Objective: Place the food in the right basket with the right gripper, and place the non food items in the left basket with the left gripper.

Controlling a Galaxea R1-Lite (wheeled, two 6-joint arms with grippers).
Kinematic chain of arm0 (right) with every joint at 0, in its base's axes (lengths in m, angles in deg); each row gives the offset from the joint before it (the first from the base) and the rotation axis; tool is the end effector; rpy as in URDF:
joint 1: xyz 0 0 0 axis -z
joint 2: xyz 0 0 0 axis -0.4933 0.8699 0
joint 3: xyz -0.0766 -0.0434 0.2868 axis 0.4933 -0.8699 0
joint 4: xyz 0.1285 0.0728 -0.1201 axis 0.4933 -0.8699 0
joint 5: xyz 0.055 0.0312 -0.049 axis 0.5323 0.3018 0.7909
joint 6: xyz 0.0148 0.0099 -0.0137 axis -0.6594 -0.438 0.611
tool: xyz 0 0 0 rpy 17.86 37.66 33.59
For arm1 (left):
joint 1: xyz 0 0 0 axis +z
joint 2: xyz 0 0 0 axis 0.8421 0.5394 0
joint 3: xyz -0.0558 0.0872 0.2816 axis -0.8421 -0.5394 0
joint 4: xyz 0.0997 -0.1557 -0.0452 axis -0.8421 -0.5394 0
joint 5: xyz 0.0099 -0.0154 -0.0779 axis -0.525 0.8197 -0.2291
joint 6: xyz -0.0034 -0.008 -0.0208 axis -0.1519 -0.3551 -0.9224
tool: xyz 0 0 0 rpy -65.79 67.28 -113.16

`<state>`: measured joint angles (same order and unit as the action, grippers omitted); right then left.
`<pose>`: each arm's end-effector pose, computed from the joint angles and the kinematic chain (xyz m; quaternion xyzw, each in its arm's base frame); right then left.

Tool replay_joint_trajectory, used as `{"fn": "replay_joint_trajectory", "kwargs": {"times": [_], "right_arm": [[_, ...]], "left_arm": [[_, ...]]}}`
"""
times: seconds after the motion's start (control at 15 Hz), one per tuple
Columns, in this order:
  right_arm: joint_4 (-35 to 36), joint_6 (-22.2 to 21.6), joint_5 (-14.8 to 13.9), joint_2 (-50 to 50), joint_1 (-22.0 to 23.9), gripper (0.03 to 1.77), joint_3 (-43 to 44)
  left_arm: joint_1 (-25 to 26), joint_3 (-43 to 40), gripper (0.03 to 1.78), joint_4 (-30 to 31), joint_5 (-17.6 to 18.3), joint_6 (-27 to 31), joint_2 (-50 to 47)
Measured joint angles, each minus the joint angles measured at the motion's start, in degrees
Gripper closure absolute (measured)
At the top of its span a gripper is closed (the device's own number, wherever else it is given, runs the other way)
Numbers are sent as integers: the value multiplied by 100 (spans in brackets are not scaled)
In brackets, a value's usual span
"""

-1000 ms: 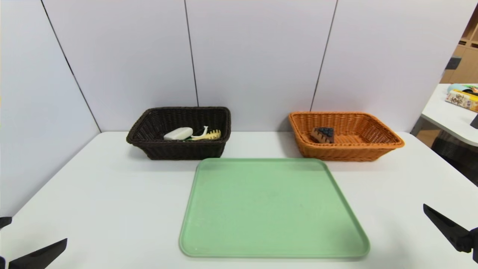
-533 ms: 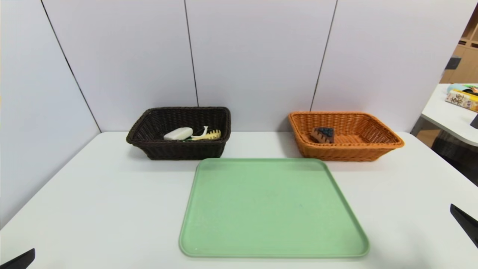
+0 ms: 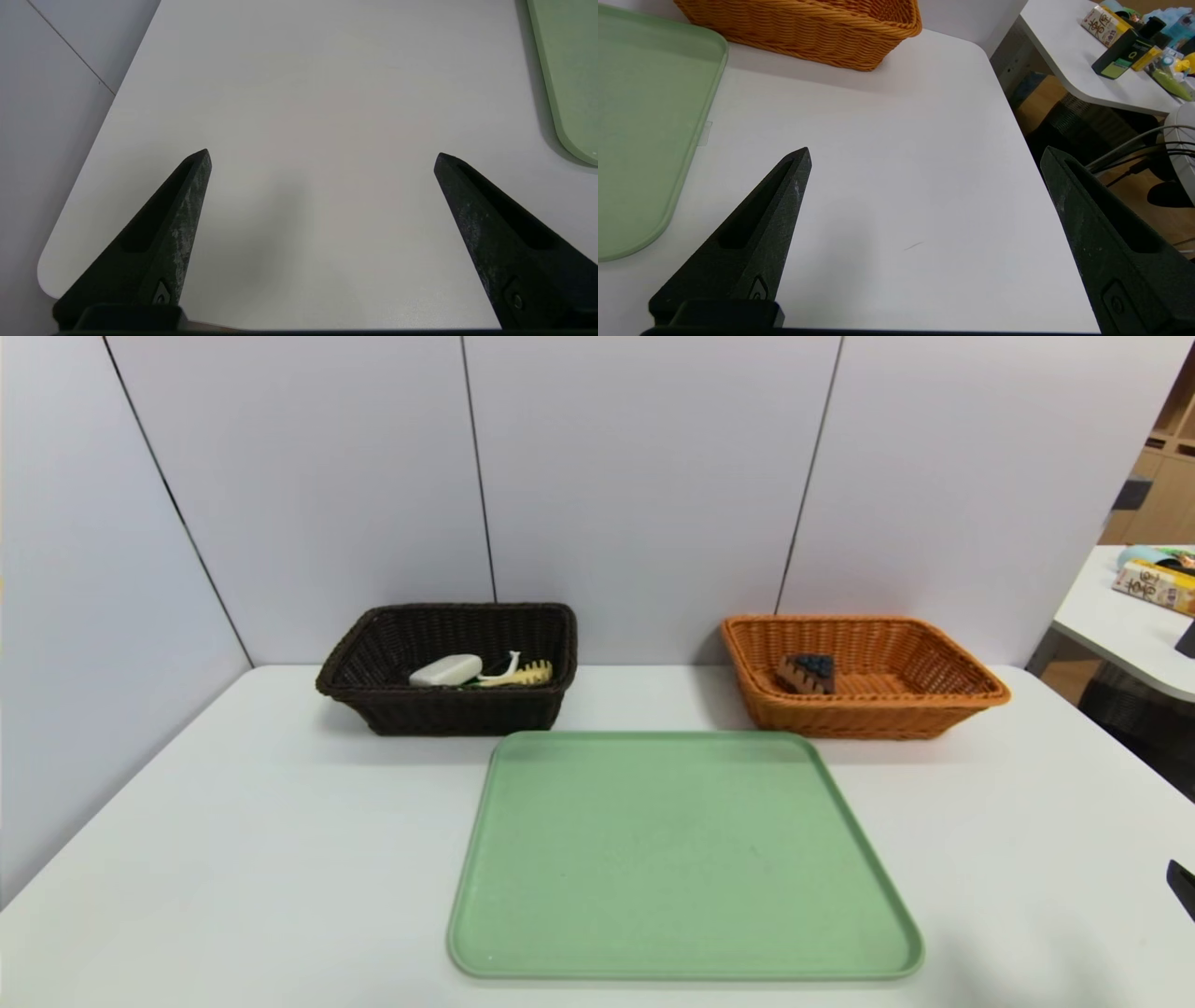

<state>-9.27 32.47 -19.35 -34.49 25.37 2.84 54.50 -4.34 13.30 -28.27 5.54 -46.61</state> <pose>0.0557 -0.0021 0.1635 -0.1619 0.0975 -0.0904 0.9778 -0.0130 0.0045 0.1722 -0.0368 0.1791 0.0686 0.9808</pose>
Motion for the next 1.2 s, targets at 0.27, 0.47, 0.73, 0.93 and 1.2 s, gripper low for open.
{"fn": "replay_joint_trajectory", "kwargs": {"times": [0.27,0.47,0.73,0.93,1.2], "right_arm": [[-2,-24,1,-102,11,10,-74],[-13,-24,9,-256,39,10,-197],[-29,-18,6,-581,41,10,-269],[-44,-27,1,-907,77,10,-446],[-49,-46,6,-1495,276,10,-842]], "left_arm": [[313,-217,12,-243,317,-78,-578],[438,-443,12,-293,472,-135,-914],[427,-578,12,-301,490,-119,-1223],[371,-628,12,-478,546,-54,-1507],[333,-639,12,-784,651,118,-1982]]}}
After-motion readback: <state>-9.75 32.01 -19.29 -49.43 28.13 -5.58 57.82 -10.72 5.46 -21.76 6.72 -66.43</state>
